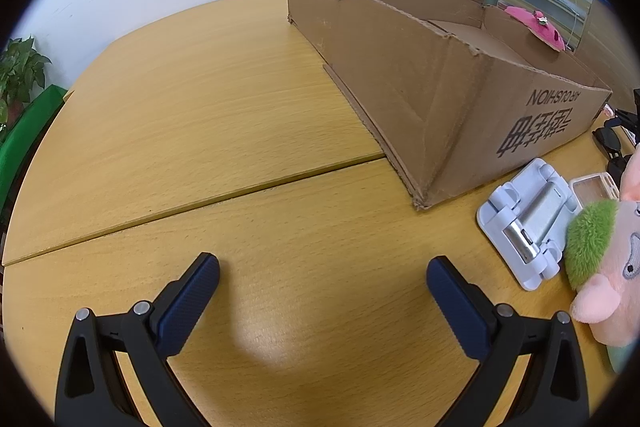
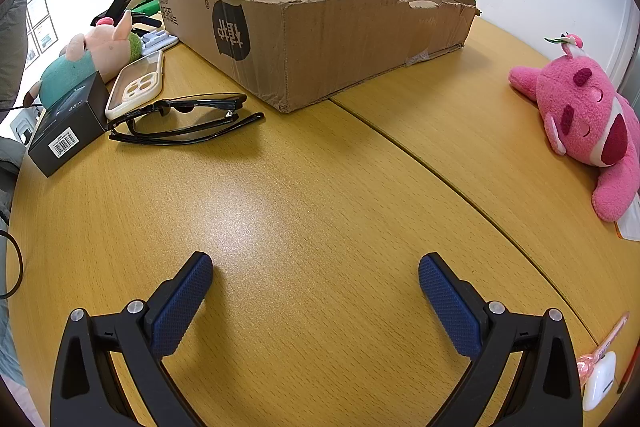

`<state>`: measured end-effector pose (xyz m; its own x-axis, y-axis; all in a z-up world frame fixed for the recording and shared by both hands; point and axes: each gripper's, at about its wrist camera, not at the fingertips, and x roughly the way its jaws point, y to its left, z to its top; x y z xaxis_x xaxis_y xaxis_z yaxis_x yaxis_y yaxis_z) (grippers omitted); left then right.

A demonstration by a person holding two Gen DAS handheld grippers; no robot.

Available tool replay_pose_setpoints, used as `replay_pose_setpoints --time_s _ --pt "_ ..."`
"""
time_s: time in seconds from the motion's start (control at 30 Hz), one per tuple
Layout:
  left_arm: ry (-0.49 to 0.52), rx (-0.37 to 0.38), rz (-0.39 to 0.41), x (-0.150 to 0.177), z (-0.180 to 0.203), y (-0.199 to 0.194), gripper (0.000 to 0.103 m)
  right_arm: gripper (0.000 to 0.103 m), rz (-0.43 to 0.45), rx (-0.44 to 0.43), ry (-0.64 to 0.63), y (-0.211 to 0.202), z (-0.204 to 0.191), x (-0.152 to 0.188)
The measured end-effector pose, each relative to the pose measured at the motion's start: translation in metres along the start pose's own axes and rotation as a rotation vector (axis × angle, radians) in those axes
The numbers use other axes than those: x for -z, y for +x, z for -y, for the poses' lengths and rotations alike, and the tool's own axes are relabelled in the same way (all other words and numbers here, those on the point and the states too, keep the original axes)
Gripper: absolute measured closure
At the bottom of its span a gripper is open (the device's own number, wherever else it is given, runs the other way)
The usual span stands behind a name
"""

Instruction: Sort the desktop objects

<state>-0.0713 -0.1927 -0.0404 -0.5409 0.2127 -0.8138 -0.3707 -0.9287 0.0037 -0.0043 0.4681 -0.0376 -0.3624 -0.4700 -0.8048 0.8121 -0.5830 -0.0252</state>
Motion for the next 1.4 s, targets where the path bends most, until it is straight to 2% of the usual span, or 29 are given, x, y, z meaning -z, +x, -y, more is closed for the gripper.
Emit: replay_pose_setpoints --time_s 1.0,1.13,1.4 --pt "-0.006 -0.004 0.000 0.002 -0.004 -0.002 0.000 0.000 0.001 -0.001 -0.001 0.005 0.003 0.001" --pt "-0.006 -0.005 0.000 0.004 -0.004 -0.002 0.000 0.000 0.001 0.031 0.041 0.019 -0.001 0.010" --pt "-0.035 -0.025 -0.001 0.005 -0.005 -0.003 0.000 0.000 -0.003 0.203 0.276 0.026 -0.013 0.003"
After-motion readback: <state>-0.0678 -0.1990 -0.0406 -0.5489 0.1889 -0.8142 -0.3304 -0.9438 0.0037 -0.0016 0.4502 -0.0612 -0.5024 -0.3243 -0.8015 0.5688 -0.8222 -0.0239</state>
